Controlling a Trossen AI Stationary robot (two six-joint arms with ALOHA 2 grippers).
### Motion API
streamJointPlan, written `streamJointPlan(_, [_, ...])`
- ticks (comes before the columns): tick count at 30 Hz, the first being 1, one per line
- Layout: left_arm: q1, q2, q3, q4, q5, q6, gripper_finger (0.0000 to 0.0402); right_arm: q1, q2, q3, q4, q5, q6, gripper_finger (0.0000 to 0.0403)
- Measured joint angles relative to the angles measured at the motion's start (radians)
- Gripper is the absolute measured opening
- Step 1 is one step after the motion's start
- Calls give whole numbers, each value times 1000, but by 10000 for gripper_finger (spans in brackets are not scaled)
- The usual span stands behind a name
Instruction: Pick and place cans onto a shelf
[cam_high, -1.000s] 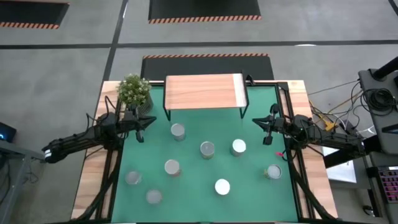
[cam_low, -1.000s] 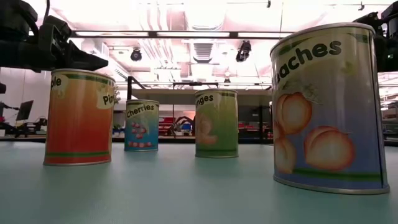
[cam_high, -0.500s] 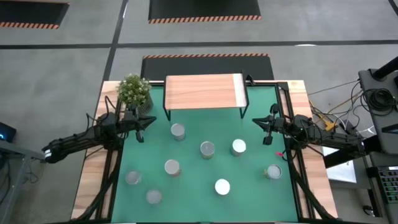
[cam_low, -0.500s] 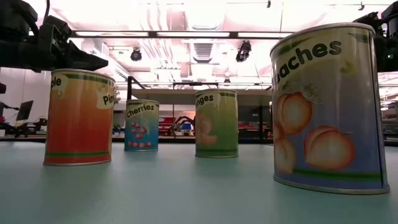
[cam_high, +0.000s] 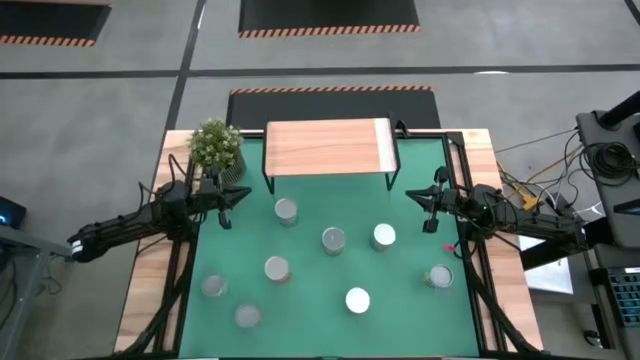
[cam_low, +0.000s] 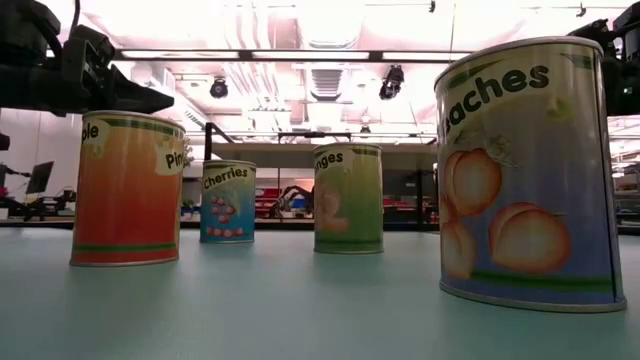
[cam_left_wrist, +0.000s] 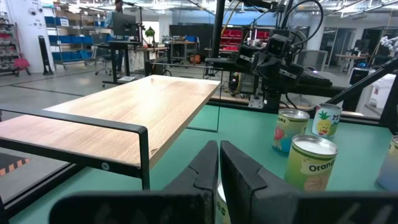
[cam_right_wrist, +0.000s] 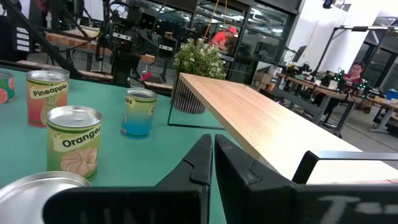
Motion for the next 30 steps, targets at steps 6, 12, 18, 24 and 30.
streamJointPlan(6, [0,0,0,0,0,0,0,0,0,0,0,0,0,9])
streamJointPlan(12, [0,0,0,0,0,0,0,0,0,0,0,0,0,9])
streamJointPlan(18, [0,0,0,0,0,0,0,0,0,0,0,0,0,9])
streamJointPlan(24, [0,0,0,0,0,0,0,0,0,0,0,0,0,9])
streamJointPlan(30, [0,0,0,70,1,-64,0,0,0,0,14,-2,13,9])
